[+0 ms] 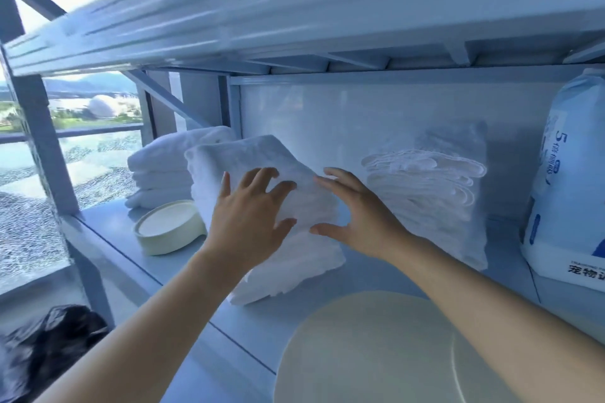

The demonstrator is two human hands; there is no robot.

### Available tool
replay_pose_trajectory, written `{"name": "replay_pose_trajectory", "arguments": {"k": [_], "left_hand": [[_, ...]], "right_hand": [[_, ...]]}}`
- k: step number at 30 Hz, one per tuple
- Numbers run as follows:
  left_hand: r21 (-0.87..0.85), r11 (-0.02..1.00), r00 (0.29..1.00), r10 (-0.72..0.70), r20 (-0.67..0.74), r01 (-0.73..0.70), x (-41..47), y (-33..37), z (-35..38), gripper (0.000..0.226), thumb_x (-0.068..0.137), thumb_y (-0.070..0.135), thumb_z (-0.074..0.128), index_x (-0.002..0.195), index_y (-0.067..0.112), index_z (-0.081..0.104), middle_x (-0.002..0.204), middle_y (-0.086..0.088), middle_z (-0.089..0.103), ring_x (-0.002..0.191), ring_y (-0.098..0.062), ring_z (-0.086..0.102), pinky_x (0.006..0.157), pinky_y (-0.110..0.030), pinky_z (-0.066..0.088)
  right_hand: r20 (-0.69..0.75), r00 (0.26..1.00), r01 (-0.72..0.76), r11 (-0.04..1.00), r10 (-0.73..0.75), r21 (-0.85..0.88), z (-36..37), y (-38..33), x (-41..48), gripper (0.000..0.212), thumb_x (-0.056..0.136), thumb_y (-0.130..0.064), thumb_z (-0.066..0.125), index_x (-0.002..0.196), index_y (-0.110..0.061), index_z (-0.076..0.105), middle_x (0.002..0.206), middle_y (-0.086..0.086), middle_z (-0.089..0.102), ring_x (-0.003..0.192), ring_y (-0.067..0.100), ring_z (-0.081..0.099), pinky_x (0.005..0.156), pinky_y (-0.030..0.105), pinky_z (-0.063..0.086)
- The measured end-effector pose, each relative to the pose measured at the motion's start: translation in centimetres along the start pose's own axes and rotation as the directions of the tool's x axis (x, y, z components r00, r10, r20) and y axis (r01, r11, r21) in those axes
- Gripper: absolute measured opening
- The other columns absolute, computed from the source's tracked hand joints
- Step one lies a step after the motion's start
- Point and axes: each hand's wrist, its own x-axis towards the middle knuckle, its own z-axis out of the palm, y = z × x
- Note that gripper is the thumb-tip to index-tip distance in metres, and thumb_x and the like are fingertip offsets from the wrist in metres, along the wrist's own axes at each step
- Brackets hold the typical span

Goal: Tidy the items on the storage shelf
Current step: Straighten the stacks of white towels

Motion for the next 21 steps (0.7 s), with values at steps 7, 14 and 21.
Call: {"name": "replay_pose_trajectory", "arguments": {"k": [7,14,21], "left_hand": [[0.034,0.999,0.996,0.016,0.085,-0.019,-2.6,-1.8,1.4,0.081,0.077,0.062,0.054,0.146,0.035,0.02,0.148,0.0,0.028,0.138,-0.023,0.024,0.108,-0.053,0.023],[0.101,0.99,0.986,0.083,0.142,-0.098,-3.3,-2.7,1.9,0.106,0.051,0.062,0.067,0.143,0.032,0.025,0.143,-0.003,0.031,0.132,-0.028,0.028,0.1,-0.047,0.031],[0.044,0.987,0.982,0.15,0.113,-0.155,-3.9,-2.7,1.9,0.099,0.055,0.045,0.069,0.143,0.032,0.027,0.143,0.0,0.033,0.131,-0.026,0.028,0.101,-0.042,0.033]], "right_hand": [[0.181,0.979,0.098,0.994,-0.089,-0.04,1.6,-0.1,2.0,0.105,0.059,-0.053,0.081,0.143,-0.045,0.02,0.154,-0.02,0.001,0.142,0.002,0.005,0.111,0.026,0.024],[0.157,0.983,0.106,0.991,-0.091,-0.088,4.8,-0.4,1.0,0.122,0.048,-0.042,0.089,0.145,-0.029,0.016,0.154,-0.005,0.001,0.14,0.012,0.011,0.106,0.024,0.022],[0.035,0.997,0.075,0.995,-0.073,-0.062,5.4,-0.6,-0.4,0.107,0.05,-0.035,0.086,0.14,-0.027,0.029,0.148,-0.001,0.017,0.131,0.02,0.024,0.102,0.025,0.023]]}}
